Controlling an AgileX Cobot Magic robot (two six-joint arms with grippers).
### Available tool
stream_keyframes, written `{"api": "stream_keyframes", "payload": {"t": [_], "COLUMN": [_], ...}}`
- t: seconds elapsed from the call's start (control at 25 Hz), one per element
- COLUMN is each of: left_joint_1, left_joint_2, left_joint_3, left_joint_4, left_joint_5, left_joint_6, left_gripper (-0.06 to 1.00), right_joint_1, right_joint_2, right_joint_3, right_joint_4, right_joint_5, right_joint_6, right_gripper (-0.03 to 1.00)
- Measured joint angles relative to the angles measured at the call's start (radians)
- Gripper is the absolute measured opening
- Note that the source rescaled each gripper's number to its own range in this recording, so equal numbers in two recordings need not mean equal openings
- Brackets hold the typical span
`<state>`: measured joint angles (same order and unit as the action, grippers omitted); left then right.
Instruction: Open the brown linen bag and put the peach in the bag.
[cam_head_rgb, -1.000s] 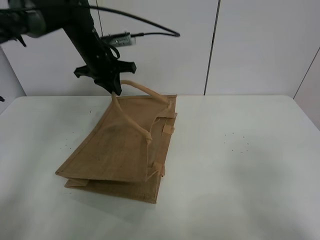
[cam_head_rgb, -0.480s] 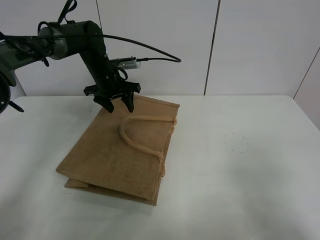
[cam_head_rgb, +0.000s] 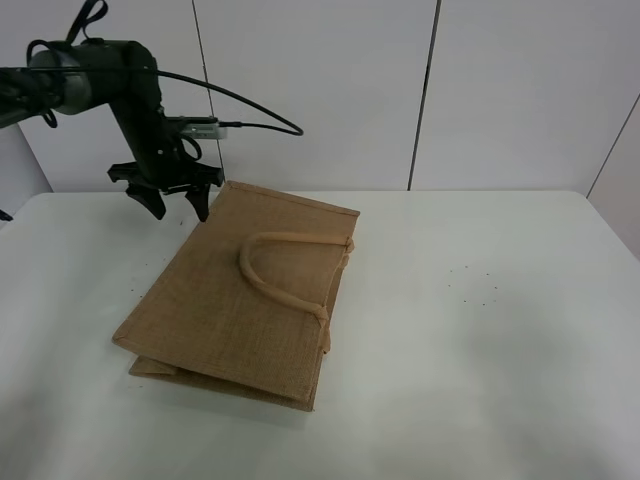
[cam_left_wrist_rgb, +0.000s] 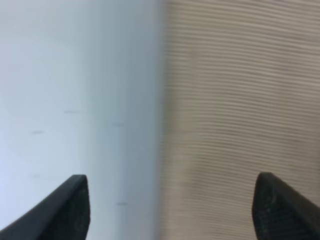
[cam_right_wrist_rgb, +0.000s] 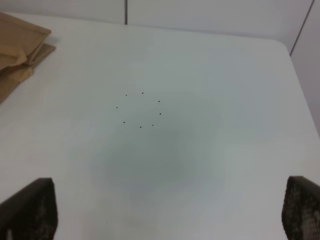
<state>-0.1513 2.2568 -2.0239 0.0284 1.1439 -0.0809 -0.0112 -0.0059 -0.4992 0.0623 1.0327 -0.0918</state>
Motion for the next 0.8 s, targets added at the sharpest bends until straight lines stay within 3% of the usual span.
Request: {"api": "stream_keyframes", "payload": {"t": [0.24,0.48,0.8], "left_joint_1": [0.113,0.121,0.12], "left_joint_2": [-0.003,-0.057,-0.33], "left_joint_3": [0.0,0.012,0.279], "left_joint_4": [-0.028,-0.064,-0.014], "left_joint_5": [0.008,0.012,0.021], "left_joint_6": [0.002,0.009,0.01], "left_gripper": [0.98,0.98,0.98], "right_joint_1": [0.0,0.0,0.0], "right_joint_2": [0.0,0.0,0.0], "right_joint_3": [0.0,0.0,0.0], "right_joint_4": [0.0,0.0,0.0], "right_joint_5": [0.0,0.0,0.0], "right_joint_6": [0.0,0.0,0.0], "right_gripper": [1.0,1.0,1.0]}}
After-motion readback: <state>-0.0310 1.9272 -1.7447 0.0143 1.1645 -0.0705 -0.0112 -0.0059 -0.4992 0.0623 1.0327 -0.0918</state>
